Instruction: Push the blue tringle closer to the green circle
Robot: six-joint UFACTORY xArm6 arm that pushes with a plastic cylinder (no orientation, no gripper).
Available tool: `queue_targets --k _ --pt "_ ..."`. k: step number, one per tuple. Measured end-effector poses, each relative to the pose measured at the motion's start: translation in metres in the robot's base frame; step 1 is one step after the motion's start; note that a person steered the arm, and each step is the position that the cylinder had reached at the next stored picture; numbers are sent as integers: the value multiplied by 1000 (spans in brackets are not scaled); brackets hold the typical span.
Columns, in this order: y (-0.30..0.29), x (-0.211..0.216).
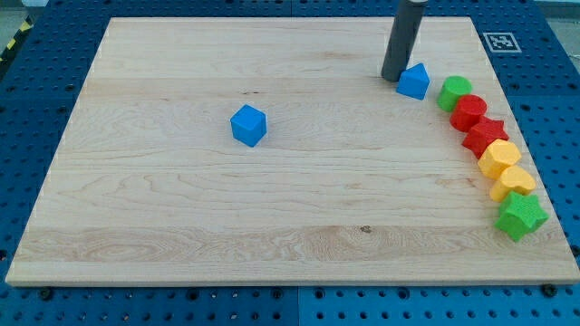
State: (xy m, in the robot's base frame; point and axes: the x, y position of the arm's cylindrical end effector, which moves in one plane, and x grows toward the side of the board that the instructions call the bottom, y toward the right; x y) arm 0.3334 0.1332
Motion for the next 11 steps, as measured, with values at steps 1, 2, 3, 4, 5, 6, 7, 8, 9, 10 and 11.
queue_targets --k 1,2,3,4,5,6,7,8,9,10,11 --pt "-20 5" --pt "16 6" --pt "25 2" --pt "1 15" --pt "1 35" --pt "16 36" --pt "16 31" --pt "16 17" --pt "17 16" --pt "28 16" --pt "28 16"
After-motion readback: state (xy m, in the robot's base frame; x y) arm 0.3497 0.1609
